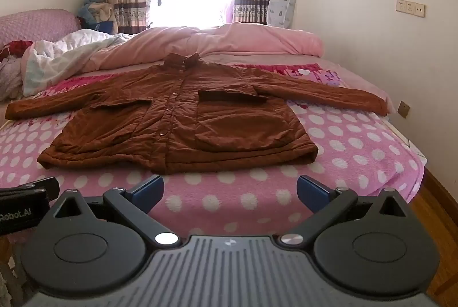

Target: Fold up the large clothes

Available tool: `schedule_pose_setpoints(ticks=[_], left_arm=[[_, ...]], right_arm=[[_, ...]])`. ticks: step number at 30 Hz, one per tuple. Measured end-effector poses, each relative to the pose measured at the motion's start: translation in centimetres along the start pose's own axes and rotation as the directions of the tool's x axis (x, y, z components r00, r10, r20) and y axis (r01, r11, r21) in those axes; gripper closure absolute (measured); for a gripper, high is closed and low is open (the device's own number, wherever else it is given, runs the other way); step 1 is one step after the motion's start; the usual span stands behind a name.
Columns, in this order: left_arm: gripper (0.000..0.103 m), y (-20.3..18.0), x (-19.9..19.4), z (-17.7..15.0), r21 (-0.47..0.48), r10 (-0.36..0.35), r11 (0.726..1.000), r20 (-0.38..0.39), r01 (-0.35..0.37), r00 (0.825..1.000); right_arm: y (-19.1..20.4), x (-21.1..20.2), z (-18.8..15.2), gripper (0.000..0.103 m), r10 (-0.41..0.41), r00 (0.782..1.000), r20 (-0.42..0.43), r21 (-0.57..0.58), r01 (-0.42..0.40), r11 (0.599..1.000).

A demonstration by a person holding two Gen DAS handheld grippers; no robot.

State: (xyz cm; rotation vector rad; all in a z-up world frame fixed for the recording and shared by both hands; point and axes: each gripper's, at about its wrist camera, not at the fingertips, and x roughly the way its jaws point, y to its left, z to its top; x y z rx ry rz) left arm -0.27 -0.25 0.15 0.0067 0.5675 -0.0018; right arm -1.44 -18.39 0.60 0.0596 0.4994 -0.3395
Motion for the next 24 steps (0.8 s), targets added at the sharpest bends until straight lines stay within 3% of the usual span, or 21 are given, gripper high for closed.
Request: schedule_pose_setpoints(ticks=[24], left_arm=[[0.000,0.2,0.3,-0.1,-0.012,-0.005,1.000,-0.006,0.005,1.000]], right_arm=[[-0.5,-0.2,-0.3,0.000,-0.008,1.000,0.000,0.004,0.008,1.000]])
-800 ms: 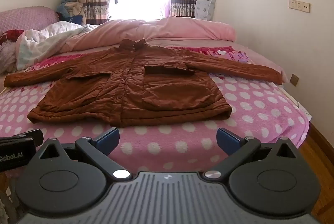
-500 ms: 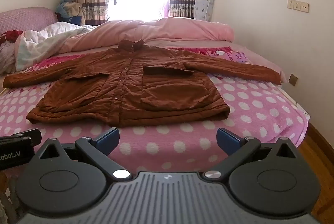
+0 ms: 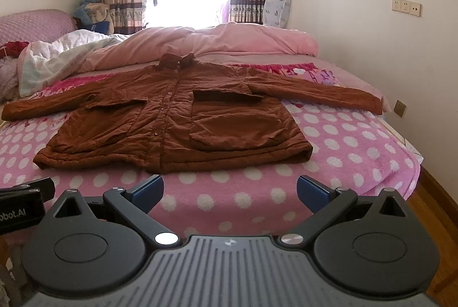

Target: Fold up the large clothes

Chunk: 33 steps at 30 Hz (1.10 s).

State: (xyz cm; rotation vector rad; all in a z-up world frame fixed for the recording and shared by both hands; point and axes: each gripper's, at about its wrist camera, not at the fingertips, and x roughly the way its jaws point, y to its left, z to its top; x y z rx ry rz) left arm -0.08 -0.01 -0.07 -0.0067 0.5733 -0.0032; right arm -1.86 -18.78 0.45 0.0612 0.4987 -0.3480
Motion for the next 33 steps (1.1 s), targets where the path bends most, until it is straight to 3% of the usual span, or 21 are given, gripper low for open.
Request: schedule_pose_setpoints(ticks=[33], left_arm=[[0.000,-0.03,0.21,0.00,-0.001,0.001,1.000,0.002,-0.001,1.000]], right_arm=[[-0.06,0.03,0.03,0.000,0.000,1.000,0.004,-0.001,0.000,1.000]])
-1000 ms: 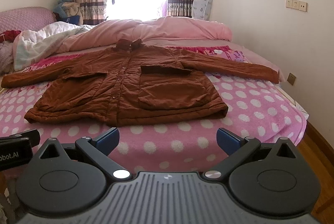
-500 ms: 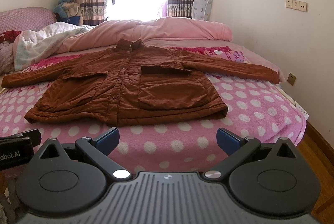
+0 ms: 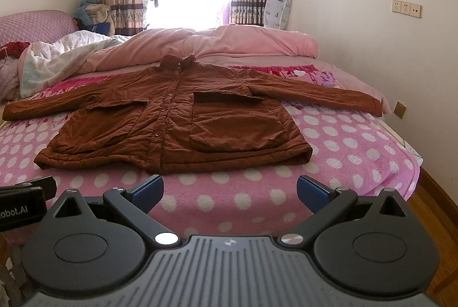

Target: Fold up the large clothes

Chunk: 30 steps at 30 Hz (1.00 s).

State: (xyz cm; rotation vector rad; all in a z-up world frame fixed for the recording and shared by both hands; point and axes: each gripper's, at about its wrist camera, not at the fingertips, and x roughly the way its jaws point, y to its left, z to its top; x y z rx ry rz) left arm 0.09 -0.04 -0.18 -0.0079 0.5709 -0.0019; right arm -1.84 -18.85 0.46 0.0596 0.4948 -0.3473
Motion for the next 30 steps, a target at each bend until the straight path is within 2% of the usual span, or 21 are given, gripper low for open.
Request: schedule_pose_setpoints(ticks=[21,30], left_arm=[[0.000,0.0,0.0,0.0,-0.004,-0.004,1.000,-0.001,0.004,1.000],[0.000,0.3,1.6,0.9,-0.013,-0.001,1.000,-0.024,0.001,1.000]], right_arm=[[0.2,0.0,0.2,0.000,-0.001,1.000,0.001,-0.001,0.001,1.000],[0.6,0.6,0.8,0.000,0.002,1.000,-0.016,0.006,-0.002,1.000]])
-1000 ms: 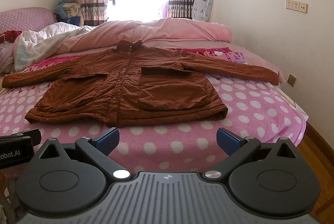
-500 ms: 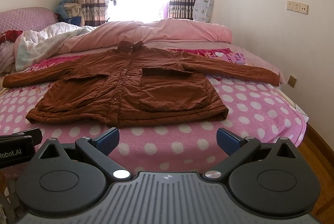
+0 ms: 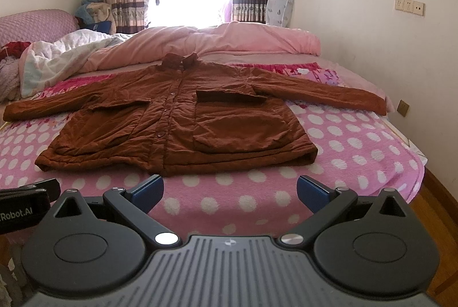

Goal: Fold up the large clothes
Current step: 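Grasp the jacket sleeve cuff with the left gripper and lift it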

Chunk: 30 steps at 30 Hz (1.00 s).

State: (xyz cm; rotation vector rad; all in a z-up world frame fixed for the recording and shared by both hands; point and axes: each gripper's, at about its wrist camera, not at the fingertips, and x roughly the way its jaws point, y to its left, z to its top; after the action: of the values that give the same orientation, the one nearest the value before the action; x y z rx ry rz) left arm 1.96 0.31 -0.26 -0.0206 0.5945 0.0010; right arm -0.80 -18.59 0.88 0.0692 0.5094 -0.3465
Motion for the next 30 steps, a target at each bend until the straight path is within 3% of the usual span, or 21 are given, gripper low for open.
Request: schedule_pose_setpoints(ticks=[5,9,13,17,20,24,25,28,30], left_arm=[[0.000,0.7,2.4,2.1,-0.005,-0.014,1.000,-0.010,0.014,1.000],[0.000,3.7,4.7,5.6,-0.045,-0.011,0.999,0.046,0.013,0.999],[0.000,9.3,6.8,9.9,-0.165,0.024,0.986,0.158,0.003,0.987],[0.000,16.2,10.2,13.4,-0.329,0.032,0.944,0.168,0.025,0.985],[0.000,21.1,13.6,14.9,-0.430,0.026,0.902,0.163,0.047,0.986],[0.001,27.4,19.4,15.6,-0.574,0.039,0.817,0.144,0.051,0.989],[0.002,29.2,21.1,15.6,-0.626,0.063,0.779,0.117,0.024,0.991],[0.003,33.8,25.4,15.3,-0.727,0.077,0.686,0.124,0.037,0.989],[0.009,36.1,27.8,15.1,-0.773,0.107,0.635,0.107,0.015,0.989]], right_arm=[[0.4,1.8,1.7,0.000,0.008,1.000,-0.001,-0.001,-0.008,1.000],[0.5,3.2,4.9,0.000,0.023,0.998,0.062,-0.016,-0.022,1.000],[0.9,5.6,9.5,0.000,0.012,0.987,0.163,-0.012,-0.011,1.000],[1.3,10.1,12.8,0.000,0.092,0.970,0.224,-0.024,-0.089,0.996],[2.5,14.5,14.6,0.000,0.119,0.969,0.219,-0.036,-0.114,0.993],[4.6,20.6,16.2,0.000,0.120,0.979,0.165,-0.057,-0.112,0.992],[5.1,21.6,16.4,0.000,0.128,0.979,0.159,-0.057,-0.120,0.991],[6.4,24.5,16.5,0.000,0.139,0.982,0.131,-0.052,-0.133,0.990],[7.2,26.4,16.6,0.000,0.143,0.983,0.112,-0.052,-0.138,0.989]])
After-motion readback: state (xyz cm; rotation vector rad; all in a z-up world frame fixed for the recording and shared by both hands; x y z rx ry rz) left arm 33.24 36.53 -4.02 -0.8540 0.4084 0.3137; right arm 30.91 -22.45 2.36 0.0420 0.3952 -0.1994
